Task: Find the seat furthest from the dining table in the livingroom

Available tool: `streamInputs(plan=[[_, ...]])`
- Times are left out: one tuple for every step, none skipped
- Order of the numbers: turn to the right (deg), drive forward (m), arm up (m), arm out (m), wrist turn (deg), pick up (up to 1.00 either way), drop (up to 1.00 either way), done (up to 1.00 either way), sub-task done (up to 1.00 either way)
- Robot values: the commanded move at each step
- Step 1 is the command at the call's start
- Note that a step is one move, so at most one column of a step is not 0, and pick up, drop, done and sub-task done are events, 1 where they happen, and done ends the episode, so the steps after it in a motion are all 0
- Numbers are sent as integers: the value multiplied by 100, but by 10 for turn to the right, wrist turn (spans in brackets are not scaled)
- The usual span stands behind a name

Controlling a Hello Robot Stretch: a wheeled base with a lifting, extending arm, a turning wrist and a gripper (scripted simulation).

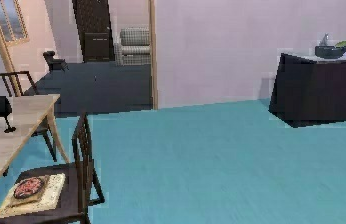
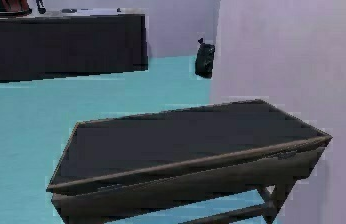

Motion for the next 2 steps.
streamInputs(plan=[[-60,0,0,0,0,0,0,0,0],[0,5,0,0,0,0,0,0,0]])
